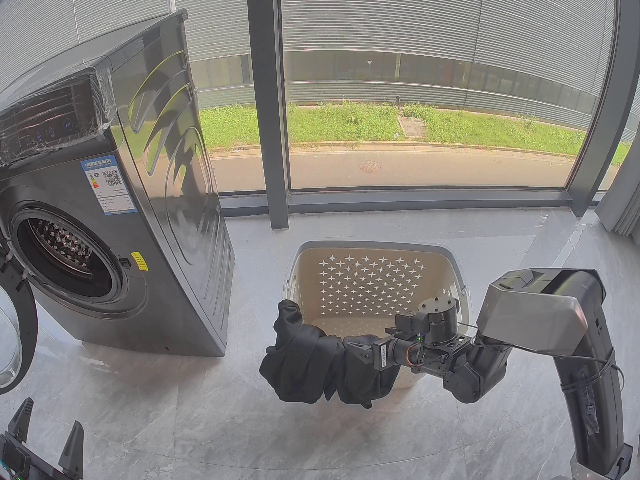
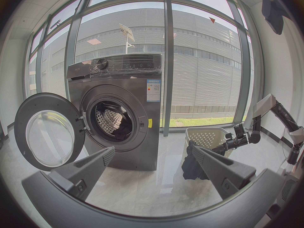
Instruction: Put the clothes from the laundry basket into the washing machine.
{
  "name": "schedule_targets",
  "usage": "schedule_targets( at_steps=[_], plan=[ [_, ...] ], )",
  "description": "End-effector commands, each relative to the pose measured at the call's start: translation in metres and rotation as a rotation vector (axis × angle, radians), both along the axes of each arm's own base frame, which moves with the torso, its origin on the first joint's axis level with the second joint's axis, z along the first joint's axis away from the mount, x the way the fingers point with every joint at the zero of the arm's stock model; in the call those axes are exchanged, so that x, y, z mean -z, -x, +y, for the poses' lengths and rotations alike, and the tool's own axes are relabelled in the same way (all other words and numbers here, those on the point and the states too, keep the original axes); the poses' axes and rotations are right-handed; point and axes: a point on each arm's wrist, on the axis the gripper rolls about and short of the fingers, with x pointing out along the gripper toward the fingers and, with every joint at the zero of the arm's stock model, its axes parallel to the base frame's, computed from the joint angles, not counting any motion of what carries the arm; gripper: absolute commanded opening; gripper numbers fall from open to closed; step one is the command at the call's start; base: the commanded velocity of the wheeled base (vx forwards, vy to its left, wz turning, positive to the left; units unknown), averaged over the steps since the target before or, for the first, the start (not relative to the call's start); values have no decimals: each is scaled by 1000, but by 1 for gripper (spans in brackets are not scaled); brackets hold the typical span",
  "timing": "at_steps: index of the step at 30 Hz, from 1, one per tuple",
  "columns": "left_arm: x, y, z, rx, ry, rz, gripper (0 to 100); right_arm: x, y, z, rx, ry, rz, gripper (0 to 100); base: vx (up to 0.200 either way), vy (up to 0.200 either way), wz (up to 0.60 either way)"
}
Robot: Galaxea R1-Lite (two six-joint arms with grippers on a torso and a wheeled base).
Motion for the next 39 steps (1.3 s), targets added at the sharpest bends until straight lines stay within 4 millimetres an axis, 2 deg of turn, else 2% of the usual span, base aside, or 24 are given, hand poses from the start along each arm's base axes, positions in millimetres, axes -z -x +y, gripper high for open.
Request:
schedule_targets(
  at_steps=[1, 10, 11, 27, 32, 37, 39],
  plan=[
    [5, 0, 0, -1, 1, 1, 100, 7, 2, 1, -4, 9, 15, 100, 0, 0, 0],
    [5, 0, 0, -1, 1, 1, 100, 12, 1, 2, -9, 13, 15, 100, 0, 0, 0],
    [5, 0, 0, -1, 1, 1, 100, 12, 1, 2, -7, 13, 12, 0, 0, 0, 0],
    [5, 0, 0, -1, 1, 1, 100, 2, -1, 1, -4, -5, -15, 0, 0, 0, 0],
    [5, 0, 0, 1, 1, 1, 100, -25, 0, -1, 2, -40, -74, 0, 0, 0, 0],
    [5, 0, 0, -1, 1, 1, 100, -67, 8, -5, 4, -82, -140, 0, 0, 0, 0],
    [5, 0, 0, -1, 1, 1, 100, -97, 16, -9, 3, -114, -197, 0, 0, 0, 0]
  ],
)
